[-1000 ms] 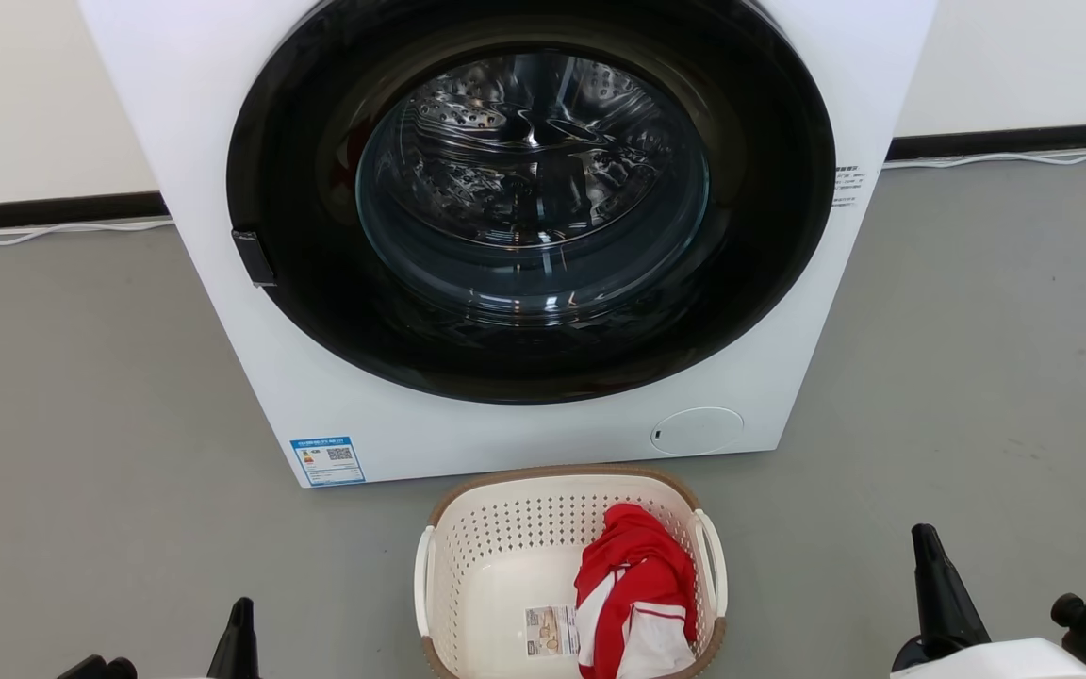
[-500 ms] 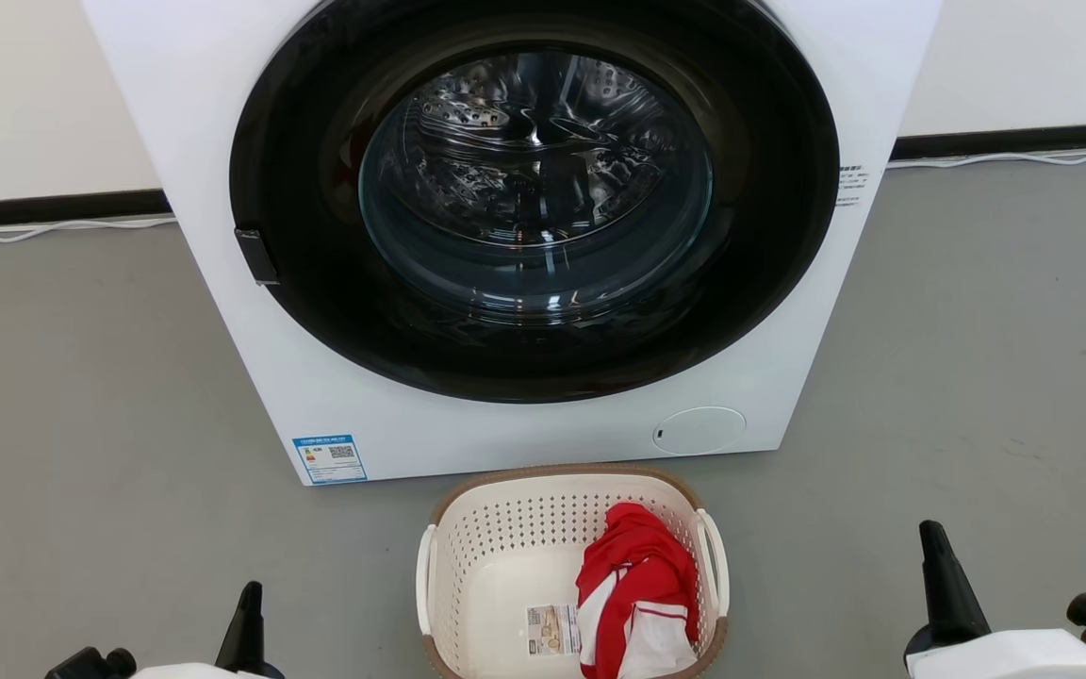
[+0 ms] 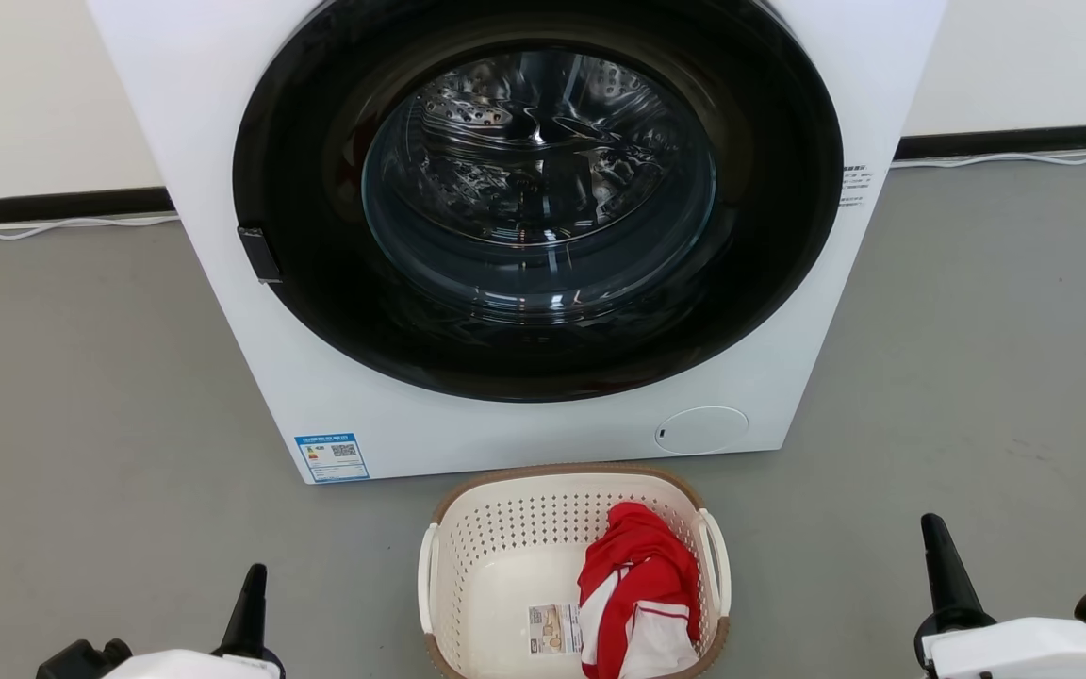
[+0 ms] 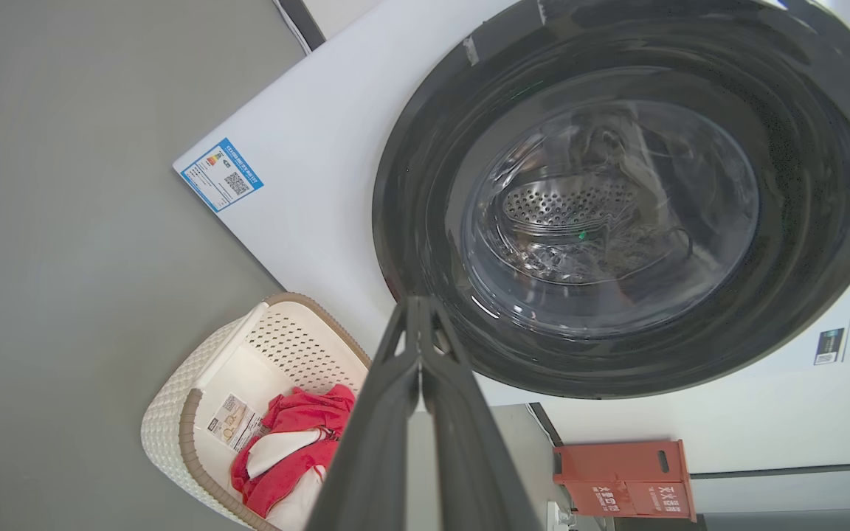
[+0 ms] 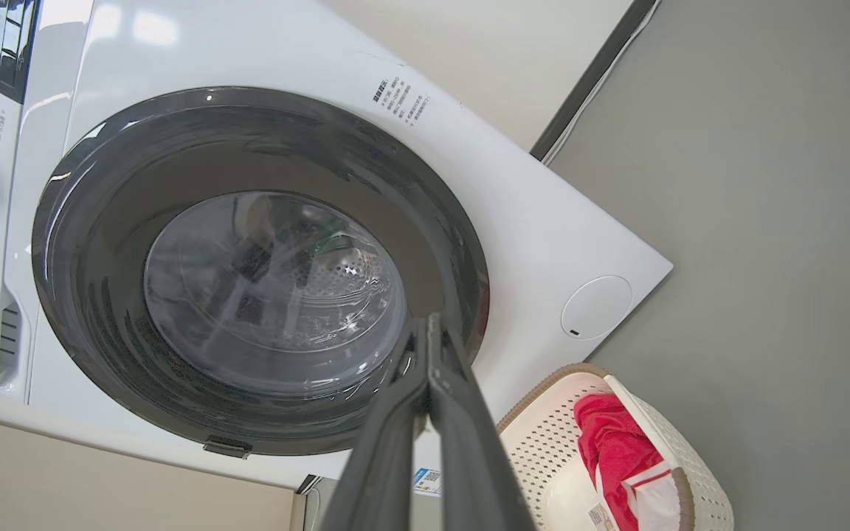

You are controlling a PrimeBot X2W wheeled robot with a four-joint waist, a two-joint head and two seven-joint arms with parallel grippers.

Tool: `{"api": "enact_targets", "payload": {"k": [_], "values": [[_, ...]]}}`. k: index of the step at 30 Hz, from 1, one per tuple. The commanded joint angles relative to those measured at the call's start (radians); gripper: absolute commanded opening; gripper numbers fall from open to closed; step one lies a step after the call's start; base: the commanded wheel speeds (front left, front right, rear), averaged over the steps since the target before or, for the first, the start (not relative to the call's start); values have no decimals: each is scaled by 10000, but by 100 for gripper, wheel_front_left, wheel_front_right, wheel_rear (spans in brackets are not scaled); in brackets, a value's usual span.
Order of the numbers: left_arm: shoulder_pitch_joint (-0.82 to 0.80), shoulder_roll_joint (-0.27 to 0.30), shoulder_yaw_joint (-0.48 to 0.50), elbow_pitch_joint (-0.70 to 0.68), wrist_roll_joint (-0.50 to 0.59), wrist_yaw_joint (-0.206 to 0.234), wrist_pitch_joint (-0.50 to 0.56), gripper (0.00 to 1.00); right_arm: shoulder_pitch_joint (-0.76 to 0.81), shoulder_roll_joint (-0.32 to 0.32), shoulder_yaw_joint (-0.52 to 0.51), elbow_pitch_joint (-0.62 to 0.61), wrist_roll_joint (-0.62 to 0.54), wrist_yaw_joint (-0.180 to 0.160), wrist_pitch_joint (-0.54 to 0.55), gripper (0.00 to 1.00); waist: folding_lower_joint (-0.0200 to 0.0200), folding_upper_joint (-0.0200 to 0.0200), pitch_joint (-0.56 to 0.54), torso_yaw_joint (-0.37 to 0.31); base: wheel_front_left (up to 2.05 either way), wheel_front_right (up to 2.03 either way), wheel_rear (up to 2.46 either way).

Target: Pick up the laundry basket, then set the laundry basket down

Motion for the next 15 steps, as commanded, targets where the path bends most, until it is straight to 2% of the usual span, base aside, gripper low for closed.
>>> {"api": "enact_targets", "payload": {"k": [1, 15], "values": [[-621, 60, 242, -324, -274, -157, 51, 0, -586, -91, 112, -221, 343, 53, 113, 0, 0, -1, 1, 4, 0, 0, 0], [-815, -4, 365, -416, -1446, -338, 425, 0, -810, -87, 49, -142, 1938, 58, 493, 0, 0, -1, 15, 39, 0, 0, 0]]}}
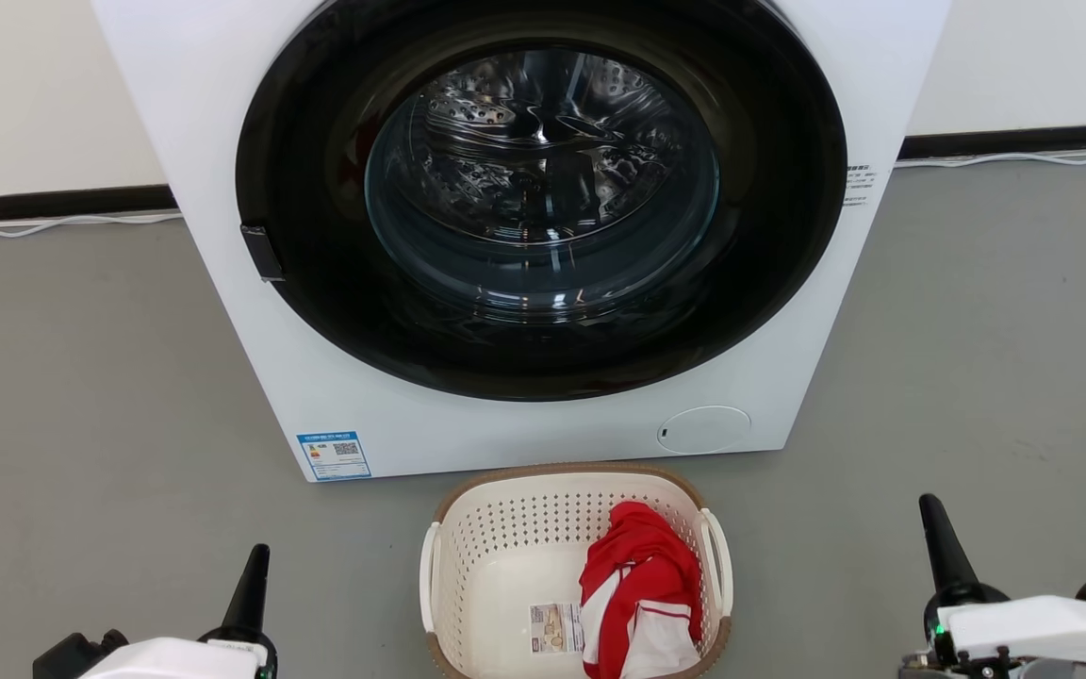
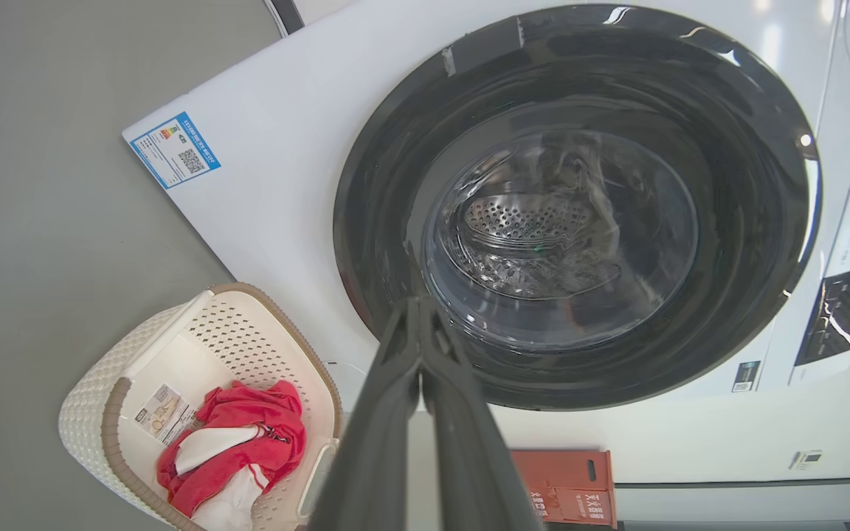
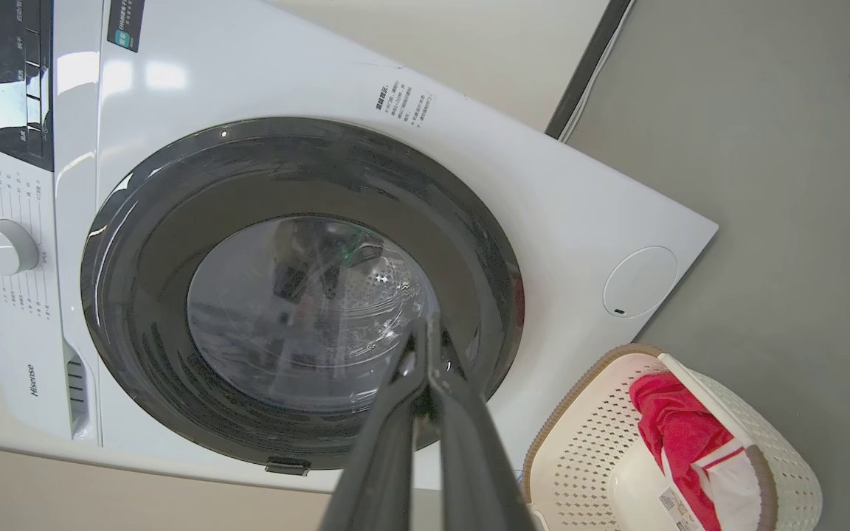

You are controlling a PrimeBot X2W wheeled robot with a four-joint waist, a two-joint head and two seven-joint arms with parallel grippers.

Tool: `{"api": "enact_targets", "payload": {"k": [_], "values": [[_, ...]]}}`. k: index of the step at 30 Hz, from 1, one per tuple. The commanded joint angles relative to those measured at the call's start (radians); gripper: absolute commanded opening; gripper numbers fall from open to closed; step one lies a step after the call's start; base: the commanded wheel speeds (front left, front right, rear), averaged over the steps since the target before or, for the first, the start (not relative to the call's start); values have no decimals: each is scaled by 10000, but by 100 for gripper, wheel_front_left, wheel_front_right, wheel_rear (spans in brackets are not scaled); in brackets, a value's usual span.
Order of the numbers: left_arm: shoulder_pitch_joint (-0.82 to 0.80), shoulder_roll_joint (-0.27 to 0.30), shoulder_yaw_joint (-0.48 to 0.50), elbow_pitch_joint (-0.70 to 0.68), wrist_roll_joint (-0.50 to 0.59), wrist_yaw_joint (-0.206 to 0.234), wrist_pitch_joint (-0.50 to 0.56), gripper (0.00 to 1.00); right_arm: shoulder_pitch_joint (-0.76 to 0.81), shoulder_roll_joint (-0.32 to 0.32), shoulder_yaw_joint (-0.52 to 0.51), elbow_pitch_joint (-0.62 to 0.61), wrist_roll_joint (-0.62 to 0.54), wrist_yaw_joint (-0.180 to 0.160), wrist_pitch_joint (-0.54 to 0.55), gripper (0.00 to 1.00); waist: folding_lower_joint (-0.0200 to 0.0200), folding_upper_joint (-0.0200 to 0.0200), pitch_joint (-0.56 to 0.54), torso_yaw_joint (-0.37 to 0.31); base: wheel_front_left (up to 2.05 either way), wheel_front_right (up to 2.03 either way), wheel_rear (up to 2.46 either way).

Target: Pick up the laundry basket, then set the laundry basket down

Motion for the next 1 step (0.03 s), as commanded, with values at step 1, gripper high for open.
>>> {"api": "enact_targets", "payload": {"k": [1], "values": [[-655, 41, 257, -300, -288, -130, 78, 0, -529, -87, 101, -211, 354, 58, 123, 0, 0, 0, 1, 4, 0, 0, 0]]}}
